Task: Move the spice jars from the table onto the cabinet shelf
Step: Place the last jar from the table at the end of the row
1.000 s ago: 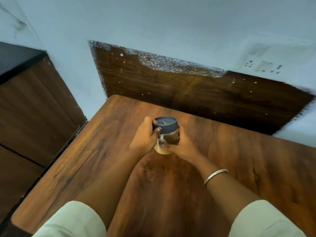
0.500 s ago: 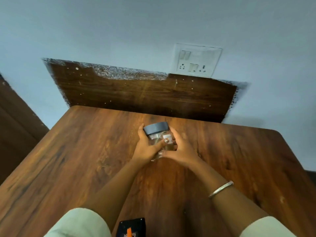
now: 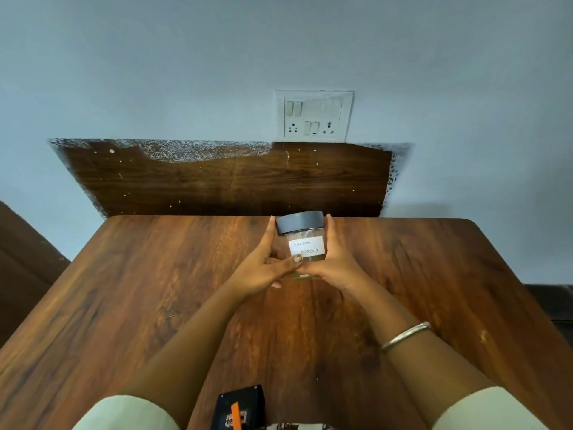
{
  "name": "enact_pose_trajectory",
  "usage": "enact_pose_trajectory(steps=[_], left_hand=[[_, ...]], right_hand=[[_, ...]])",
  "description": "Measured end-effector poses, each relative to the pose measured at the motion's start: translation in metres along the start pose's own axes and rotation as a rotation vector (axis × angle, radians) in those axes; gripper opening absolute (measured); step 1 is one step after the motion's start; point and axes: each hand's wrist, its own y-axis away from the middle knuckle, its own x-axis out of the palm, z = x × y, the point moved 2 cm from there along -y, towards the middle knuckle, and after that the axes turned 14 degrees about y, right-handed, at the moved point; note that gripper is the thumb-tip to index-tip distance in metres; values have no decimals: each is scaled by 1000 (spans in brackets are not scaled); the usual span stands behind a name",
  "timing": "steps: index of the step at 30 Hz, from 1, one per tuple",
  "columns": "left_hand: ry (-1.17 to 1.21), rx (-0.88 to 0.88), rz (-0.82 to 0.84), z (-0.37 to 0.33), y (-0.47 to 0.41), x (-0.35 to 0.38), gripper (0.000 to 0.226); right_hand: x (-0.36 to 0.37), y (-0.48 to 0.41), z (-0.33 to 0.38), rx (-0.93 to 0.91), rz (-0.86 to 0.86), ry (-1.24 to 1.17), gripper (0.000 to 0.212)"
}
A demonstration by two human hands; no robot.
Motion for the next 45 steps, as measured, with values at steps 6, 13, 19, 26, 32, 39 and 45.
enact_pose_trajectory(steps=[6, 13, 19, 26, 32, 39, 45], left_hand=[[-50, -22, 43, -11, 3, -1, 108], [-120, 43, 13, -21, 4, -1, 102], [-306, 169, 51, -45, 1, 9, 104], [-575, 361, 46, -84, -9, 27, 94], [-784, 527, -19, -140, -29, 41, 91], [-810, 702, -82, -230, -51, 68, 87], [-919, 823, -167, -300, -74, 97, 91]], right_hand=[[-11, 5, 5, 7, 145, -33, 122], [-25, 14, 13, 5, 154, 60, 114], [-43, 18, 27, -51, 56, 334, 122], [-75, 20, 48, -133, -60, 439, 118], [-125, 26, 82, -231, -206, 508, 116], [-201, 34, 132, -329, -404, 559, 110], [-268, 40, 166, -381, -519, 620, 112]])
